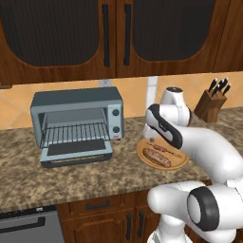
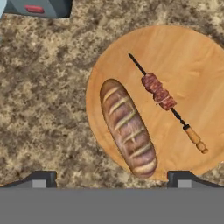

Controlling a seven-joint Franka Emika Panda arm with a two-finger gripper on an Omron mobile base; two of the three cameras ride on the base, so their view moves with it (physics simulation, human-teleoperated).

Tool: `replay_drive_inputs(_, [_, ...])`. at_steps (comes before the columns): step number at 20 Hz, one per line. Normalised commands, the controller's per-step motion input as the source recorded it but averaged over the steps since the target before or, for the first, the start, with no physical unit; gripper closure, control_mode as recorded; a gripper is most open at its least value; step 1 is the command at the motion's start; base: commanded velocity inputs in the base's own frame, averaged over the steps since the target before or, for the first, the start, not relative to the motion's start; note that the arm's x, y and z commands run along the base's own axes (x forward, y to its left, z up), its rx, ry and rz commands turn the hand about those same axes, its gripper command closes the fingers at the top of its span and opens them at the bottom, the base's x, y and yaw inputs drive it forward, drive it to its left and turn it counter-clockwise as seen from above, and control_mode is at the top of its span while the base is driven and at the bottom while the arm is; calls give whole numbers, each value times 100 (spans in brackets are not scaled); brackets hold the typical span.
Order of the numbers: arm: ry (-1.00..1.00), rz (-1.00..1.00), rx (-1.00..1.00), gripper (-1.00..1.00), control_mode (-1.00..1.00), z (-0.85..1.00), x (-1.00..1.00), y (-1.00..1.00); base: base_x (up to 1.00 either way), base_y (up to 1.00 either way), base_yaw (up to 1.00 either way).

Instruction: Pick up the kebab skewer and baguette bread, and place them inside the toaster oven. Close the toaster oven door and start by setting the timer.

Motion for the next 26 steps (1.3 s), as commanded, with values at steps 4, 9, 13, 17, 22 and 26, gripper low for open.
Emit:
replay_drive_inputs(4, [0,12,0,-100,-100,-45,15,-9,0,0,0])
replay_drive_inputs(9, [0,8,0,-100,-100,-44,6,0,0,0,0])
replay_drive_inputs(13, [0,6,0,-100,-100,-47,2,-1,0,0,0])
replay_drive_inputs(17, [0,7,0,-100,-100,-46,5,-3,0,0,0])
replay_drive_inputs(22, [0,6,0,-100,-100,-20,21,-7,0,0,0])
replay_drive_inputs(26, [0,6,0,-100,-100,-18,11,-4,0,0,0])
